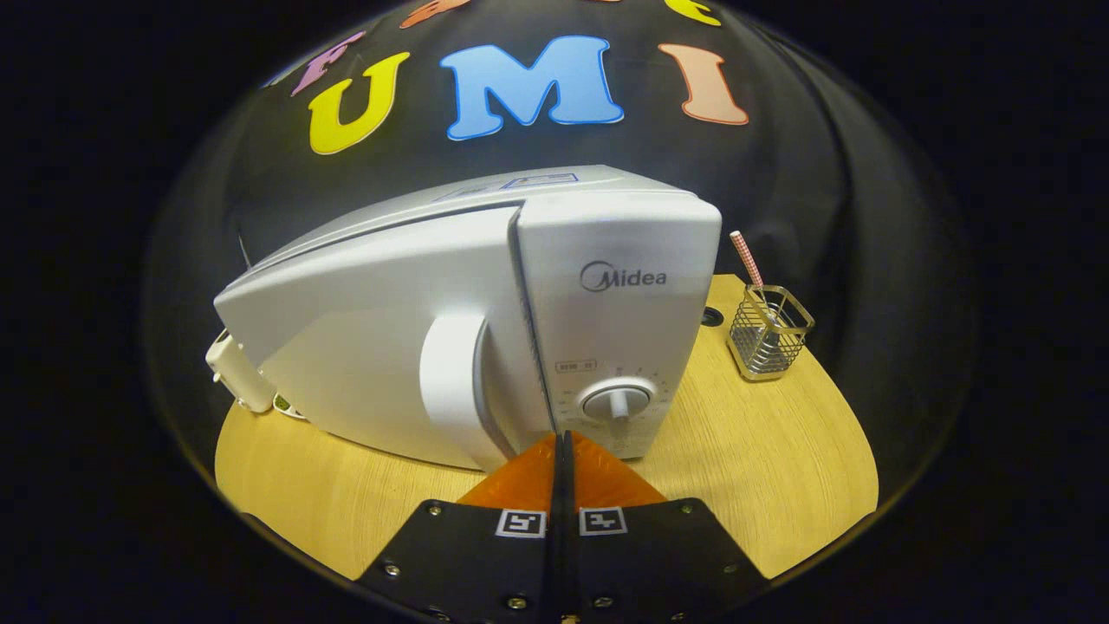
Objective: Open the microwave, put the food inside, and close the microwave door.
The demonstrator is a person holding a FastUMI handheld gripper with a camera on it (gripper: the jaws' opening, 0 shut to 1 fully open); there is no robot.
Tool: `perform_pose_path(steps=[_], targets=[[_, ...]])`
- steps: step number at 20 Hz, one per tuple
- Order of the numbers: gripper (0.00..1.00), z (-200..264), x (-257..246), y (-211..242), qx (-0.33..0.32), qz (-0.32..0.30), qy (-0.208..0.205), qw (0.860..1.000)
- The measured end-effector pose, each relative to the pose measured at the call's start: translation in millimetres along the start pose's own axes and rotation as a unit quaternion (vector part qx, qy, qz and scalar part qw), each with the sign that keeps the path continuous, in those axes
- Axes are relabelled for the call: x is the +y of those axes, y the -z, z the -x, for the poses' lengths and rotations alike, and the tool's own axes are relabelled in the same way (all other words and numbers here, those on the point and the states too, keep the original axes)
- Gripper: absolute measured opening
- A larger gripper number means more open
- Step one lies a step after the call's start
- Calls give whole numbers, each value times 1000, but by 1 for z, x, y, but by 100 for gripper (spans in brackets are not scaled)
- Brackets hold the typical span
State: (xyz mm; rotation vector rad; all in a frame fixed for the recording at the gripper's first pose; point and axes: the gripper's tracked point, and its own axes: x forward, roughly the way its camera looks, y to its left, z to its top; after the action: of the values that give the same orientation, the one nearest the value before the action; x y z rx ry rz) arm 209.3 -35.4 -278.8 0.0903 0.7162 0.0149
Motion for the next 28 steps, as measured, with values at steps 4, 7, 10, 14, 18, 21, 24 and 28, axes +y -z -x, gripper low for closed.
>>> perform_pose_path(steps=[4,7,10,14,18,21,24,28], targets=[[0,13,1,-6,-9,-8,-11,1000],[0,38,4,24,-10,16,-6,1000],[0,53,27,47,-8,35,-32,999],[0,36,38,39,-10,25,-41,999],[0,14,37,29,1,11,-36,999],[0,4,31,39,14,-7,-37,999],[0,15,33,33,3,4,-42,999],[0,75,57,19,-36,27,-77,996]])
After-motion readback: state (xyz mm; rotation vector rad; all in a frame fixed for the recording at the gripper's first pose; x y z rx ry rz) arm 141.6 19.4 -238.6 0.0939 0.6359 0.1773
